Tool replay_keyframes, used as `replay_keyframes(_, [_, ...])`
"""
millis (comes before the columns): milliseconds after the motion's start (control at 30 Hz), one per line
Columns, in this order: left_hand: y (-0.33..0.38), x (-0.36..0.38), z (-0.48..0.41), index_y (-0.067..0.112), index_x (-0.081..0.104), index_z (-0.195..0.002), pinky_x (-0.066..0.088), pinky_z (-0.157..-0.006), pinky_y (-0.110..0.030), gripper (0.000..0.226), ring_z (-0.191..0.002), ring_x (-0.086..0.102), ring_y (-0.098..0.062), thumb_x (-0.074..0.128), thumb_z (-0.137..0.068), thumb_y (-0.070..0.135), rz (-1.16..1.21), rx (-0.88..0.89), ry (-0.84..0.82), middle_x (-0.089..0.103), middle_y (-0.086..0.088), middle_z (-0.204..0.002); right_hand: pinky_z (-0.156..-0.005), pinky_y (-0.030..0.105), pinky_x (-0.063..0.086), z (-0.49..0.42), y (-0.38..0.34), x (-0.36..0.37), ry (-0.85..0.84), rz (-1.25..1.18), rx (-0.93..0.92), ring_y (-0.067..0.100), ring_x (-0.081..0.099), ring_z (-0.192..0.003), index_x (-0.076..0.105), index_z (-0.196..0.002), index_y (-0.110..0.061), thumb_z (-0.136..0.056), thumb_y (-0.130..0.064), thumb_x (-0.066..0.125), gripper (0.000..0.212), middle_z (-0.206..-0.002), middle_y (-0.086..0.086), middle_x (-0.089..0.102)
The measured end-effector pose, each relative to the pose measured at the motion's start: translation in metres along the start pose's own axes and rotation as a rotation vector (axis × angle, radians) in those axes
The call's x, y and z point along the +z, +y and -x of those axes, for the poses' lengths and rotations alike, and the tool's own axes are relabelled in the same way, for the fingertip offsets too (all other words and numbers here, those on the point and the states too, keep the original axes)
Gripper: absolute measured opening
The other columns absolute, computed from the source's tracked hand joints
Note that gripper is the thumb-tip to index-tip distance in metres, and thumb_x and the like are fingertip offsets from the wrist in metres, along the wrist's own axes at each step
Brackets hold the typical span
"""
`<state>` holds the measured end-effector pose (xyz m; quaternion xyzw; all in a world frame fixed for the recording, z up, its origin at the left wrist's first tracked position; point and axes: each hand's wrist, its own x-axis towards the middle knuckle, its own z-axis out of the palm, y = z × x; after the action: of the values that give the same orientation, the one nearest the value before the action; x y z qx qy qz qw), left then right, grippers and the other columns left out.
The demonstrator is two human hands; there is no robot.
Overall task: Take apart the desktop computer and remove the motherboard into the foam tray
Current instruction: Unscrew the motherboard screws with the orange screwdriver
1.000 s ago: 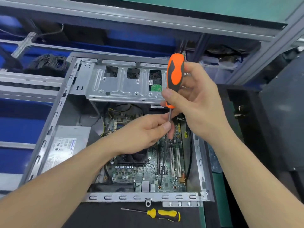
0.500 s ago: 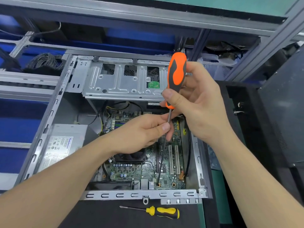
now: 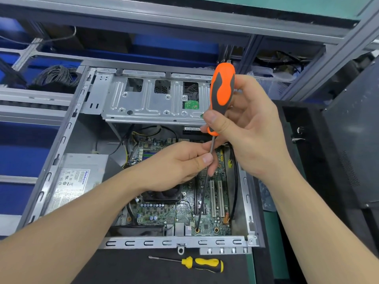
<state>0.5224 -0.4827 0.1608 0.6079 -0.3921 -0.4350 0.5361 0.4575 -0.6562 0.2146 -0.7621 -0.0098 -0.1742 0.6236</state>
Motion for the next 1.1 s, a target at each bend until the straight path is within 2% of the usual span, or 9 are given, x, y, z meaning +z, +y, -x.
replay_keyframes(333, [0.007,0.000,0.002,0.011,0.059,-0.092,0.020,-0.044,-0.027,0.033,-0.043,0.022,-0.021,0.040,-0.108,0.033,-0.035,0.011,-0.028,0.026,-0.005,-0.052,-0.071,0.059,0.061,0.001,-0.003,-0.001,-0.046,-0.046,0.004,0.028,0.068,-0.078,0.055,-0.127,-0.014,-0.094,-0.014,0.074,0.038,-0.093,0.000,0.067])
replay_keyframes(500, [0.013,-0.007,0.005,0.005,0.061,-0.092,0.028,-0.046,-0.020,0.027,-0.043,0.033,-0.011,0.047,-0.104,0.024,-0.042,0.033,-0.131,0.037,0.005,-0.052,-0.077,0.039,0.059,0.006,-0.016,-0.008,-0.279,-0.172,-0.006,0.038,0.072,-0.086,0.049,-0.136,-0.003,-0.096,-0.005,0.070,0.045,-0.102,0.020,0.067])
replay_keyframes(600, [0.015,-0.009,0.008,-0.013,0.055,-0.084,0.043,-0.067,-0.012,0.020,-0.064,0.060,-0.012,0.053,-0.099,0.000,-0.051,0.072,-0.196,0.060,-0.025,-0.074,-0.071,0.044,0.061,0.009,-0.029,-0.015,-0.482,-0.287,0.017,0.037,0.073,-0.089,0.049,-0.136,-0.006,-0.095,-0.005,0.065,0.044,-0.105,0.022,0.069])
replay_keyframes(700, [0.020,-0.009,0.012,-0.024,0.059,-0.091,0.049,-0.078,-0.016,0.024,-0.082,0.066,-0.003,0.063,-0.093,-0.001,-0.044,0.030,-0.294,0.075,0.001,-0.088,-0.059,0.066,0.056,0.012,-0.040,-0.022,-0.705,-0.362,0.069,0.053,0.066,-0.085,0.049,-0.136,-0.004,-0.097,0.002,0.058,0.040,-0.110,0.026,0.068])
replay_keyframes(767, [0.019,-0.007,0.013,-0.029,0.057,-0.092,0.050,-0.077,-0.025,0.030,-0.087,0.068,-0.011,0.065,-0.092,0.001,-0.055,0.037,-0.331,0.076,0.016,-0.093,-0.053,0.067,0.050,0.013,-0.046,-0.024,-0.812,-0.402,0.102,0.060,0.059,-0.081,0.047,-0.135,0.001,-0.098,0.006,0.053,0.038,-0.111,0.031,0.066])
replay_keyframes(833, [0.018,-0.002,0.015,-0.028,0.054,-0.095,0.041,-0.065,-0.027,0.031,-0.073,0.059,-0.039,0.062,-0.094,0.001,-0.020,0.023,-0.334,0.076,-0.014,-0.089,-0.053,0.066,0.048,0.016,-0.050,-0.026,-0.871,-0.404,0.118,0.062,0.056,-0.082,0.042,-0.130,0.010,-0.097,0.008,0.052,0.034,-0.110,0.037,0.063])
replay_keyframes(900, [0.021,0.005,0.016,-0.020,0.053,-0.092,0.031,-0.057,-0.019,0.037,-0.061,0.042,-0.047,0.058,-0.094,0.016,0.018,0.019,-0.295,0.057,-0.041,-0.078,-0.059,0.070,0.050,0.020,-0.056,-0.029,-0.889,-0.369,0.145,0.065,0.055,-0.088,0.039,-0.126,0.013,-0.097,0.008,0.053,0.033,-0.105,0.042,0.059])
replay_keyframes(967, [0.026,0.009,0.016,-0.016,0.056,-0.091,0.028,-0.053,-0.017,0.044,-0.054,0.033,-0.037,0.056,-0.094,0.027,0.022,0.055,-0.289,0.064,-0.014,-0.071,-0.068,0.069,0.056,0.023,-0.067,-0.033,-0.838,-0.281,0.150,0.061,0.059,-0.091,0.042,-0.127,0.009,-0.097,0.009,0.057,0.033,-0.106,0.039,0.061])
replay_keyframes(1100, [0.040,0.013,0.013,0.018,0.068,-0.084,0.022,-0.048,-0.020,0.021,-0.048,0.019,-0.032,0.050,-0.093,0.011,0.041,0.085,-0.330,0.035,-0.029,-0.053,-0.064,0.036,0.057,0.025,-0.106,-0.029,-0.552,0.380,-0.059,0.024,0.068,-0.074,0.061,-0.110,-0.023,-0.097,-0.036,0.073,0.022,-0.088,0.002,0.071])
